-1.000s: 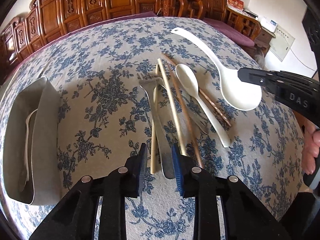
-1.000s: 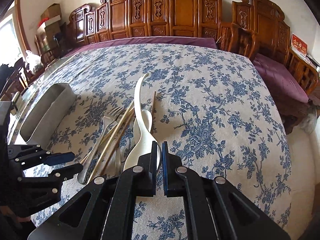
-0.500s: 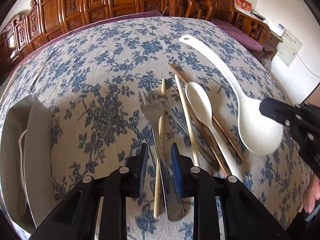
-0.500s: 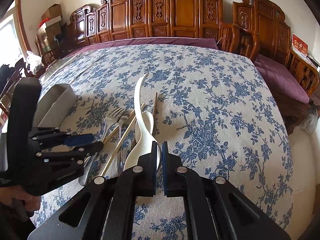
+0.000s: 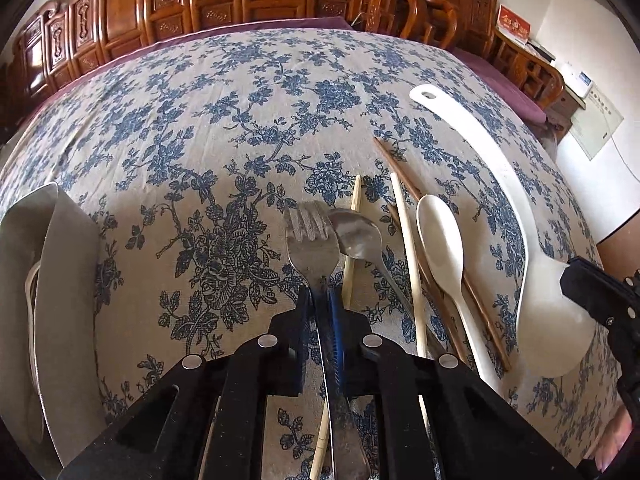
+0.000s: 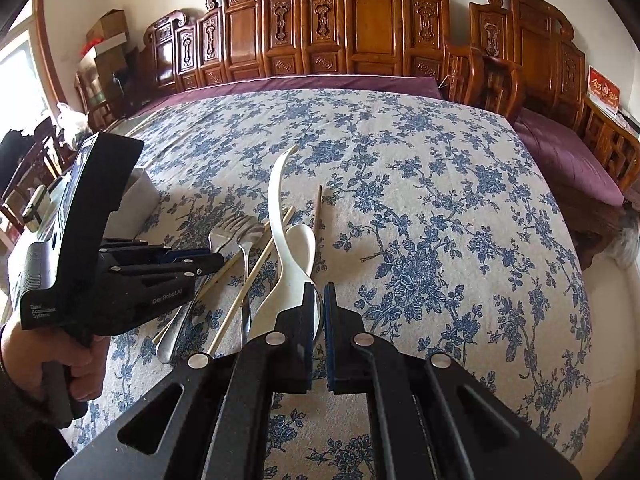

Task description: Organize utensils

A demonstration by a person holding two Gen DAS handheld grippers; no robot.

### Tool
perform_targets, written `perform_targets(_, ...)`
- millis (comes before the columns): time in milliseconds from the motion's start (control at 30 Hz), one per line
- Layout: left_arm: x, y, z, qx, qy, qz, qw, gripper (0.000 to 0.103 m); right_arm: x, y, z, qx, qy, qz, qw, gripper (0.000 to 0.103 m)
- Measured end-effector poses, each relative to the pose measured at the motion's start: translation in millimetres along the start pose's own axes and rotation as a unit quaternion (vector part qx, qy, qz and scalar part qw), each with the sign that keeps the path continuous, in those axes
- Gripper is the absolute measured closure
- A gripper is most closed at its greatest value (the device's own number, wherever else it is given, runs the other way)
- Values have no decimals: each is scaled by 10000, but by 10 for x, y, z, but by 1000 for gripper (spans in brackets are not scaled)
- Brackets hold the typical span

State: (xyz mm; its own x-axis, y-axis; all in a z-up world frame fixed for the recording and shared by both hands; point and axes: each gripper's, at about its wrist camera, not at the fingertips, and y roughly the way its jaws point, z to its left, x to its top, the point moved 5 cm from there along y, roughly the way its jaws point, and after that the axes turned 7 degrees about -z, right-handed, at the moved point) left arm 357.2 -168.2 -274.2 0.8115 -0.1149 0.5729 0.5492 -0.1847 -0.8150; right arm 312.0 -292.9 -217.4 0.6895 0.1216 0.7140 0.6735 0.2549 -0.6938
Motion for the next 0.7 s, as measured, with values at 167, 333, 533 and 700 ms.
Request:
perform_targets(167, -8, -12, 11, 13, 47, -18, 10000, 96, -21, 34, 23, 9, -44, 45, 10000, 97)
perform_targets(333, -17, -162, 53, -7, 143, -169, 9998, 97, -32, 60, 66, -1, -95, 69, 9999, 97)
perform_targets(533, 5, -497, 95, -16, 302, -478, 9984, 97, -32, 76, 189, 29, -184, 46, 9998, 97)
perform_targets(700, 30, -760, 128, -30, 381, -758, 9964, 97, -37, 68, 306, 59, -251, -3, 9997, 97)
